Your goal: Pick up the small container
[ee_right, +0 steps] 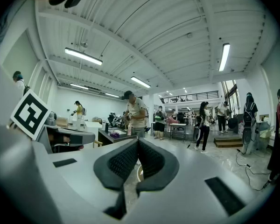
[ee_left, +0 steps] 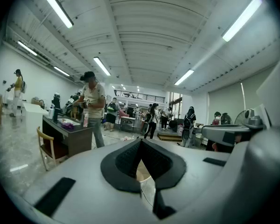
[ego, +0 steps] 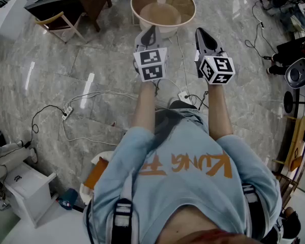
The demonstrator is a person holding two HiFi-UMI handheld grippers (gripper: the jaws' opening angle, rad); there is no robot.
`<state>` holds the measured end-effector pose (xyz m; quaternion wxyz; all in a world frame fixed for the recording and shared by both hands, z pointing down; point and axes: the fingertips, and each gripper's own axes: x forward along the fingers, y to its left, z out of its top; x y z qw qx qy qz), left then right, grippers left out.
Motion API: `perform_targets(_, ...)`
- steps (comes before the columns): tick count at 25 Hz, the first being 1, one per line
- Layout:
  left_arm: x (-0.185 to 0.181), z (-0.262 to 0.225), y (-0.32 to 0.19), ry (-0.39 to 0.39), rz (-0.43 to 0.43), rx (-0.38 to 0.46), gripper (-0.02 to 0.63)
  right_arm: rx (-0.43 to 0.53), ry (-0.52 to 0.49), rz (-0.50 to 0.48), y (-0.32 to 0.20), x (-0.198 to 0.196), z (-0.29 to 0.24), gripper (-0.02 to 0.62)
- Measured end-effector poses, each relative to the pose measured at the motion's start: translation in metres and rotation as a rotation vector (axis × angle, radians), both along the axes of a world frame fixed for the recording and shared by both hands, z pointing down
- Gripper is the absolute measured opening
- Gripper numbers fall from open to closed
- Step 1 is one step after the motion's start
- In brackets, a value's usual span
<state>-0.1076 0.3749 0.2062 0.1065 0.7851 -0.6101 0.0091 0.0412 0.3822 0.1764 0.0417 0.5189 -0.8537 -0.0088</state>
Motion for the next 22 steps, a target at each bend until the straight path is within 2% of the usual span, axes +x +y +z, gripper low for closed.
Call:
perform_targets(5, -0.023, 0.004, -0.005, 0.01, -0.03, -0.012, 0.023, 0.003, -0.015, 0.036, -0.003, -0.001, 0.002, 0.011)
perform_targets(10, -0.021, 0.001, -0.005, -0.003, 0.009, -0.016, 0.023, -0.054, -0.058, 0.102, -0.01, 0.003, 0.009, 0.012)
perform_targets(17, -0.016, 0.019, -0.01, 0.025, 0.082, -0.069, 0.023, -0.119, -0.091, 0.101, -0.022, 0.002, 0.024, 0.012)
perform_targets(22, -0.016, 0.012, -0.014, 0.047, 0.072, -0.072, 0.023, -0.126, -0.071, 0.05, -0.02, -0.01, 0.02, 0.012)
